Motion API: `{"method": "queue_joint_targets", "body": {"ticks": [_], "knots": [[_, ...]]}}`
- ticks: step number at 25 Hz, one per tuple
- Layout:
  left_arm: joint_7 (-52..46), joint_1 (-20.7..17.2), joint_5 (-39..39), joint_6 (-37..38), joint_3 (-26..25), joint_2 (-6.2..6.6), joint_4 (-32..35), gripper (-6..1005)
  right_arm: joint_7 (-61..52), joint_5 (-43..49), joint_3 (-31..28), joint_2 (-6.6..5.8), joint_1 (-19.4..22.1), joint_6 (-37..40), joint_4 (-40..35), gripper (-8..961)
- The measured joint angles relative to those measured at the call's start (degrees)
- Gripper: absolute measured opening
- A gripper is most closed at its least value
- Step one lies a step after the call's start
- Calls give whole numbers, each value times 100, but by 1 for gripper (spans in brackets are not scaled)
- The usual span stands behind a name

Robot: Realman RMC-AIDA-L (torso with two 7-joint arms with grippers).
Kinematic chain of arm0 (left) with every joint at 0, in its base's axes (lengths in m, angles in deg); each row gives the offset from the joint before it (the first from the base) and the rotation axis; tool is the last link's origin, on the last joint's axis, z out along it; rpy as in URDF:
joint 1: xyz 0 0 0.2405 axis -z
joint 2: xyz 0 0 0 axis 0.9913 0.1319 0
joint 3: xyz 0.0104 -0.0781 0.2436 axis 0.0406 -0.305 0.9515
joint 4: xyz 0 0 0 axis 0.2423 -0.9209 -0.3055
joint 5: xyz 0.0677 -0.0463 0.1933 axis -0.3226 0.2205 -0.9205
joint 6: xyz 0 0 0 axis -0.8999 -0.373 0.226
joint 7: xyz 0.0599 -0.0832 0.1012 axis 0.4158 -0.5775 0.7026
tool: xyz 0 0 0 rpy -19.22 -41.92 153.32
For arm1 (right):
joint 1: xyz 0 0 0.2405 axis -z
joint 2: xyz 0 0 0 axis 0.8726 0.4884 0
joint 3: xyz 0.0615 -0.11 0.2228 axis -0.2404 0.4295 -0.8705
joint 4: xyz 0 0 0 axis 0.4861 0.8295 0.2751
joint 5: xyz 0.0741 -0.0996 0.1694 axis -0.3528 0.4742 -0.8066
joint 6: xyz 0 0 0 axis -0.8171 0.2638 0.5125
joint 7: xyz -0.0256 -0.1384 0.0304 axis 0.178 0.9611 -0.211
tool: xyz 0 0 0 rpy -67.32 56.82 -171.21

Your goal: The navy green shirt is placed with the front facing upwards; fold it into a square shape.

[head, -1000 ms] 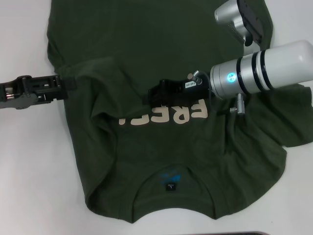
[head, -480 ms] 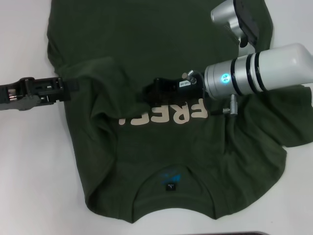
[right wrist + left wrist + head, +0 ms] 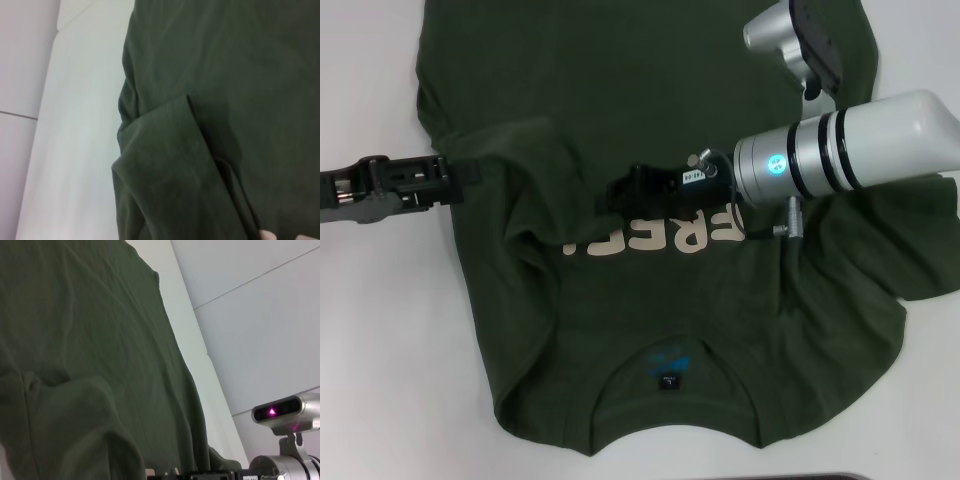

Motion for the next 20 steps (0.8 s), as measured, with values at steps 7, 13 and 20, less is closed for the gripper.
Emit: {"method": "queue_joint_targets", "body": {"ticks": [7, 13, 20], "knots": [[2, 4, 1, 0, 0, -5, 1, 689, 3, -47, -9, 0, -29, 57, 55, 293], [2, 5, 1, 0, 0, -4, -13, 689, 5, -212, 5, 0, -35, 49, 62, 293], [2, 5, 1, 0, 0, 5, -17, 688, 79, -301, 77, 0, -37, 107, 71, 269]]}}
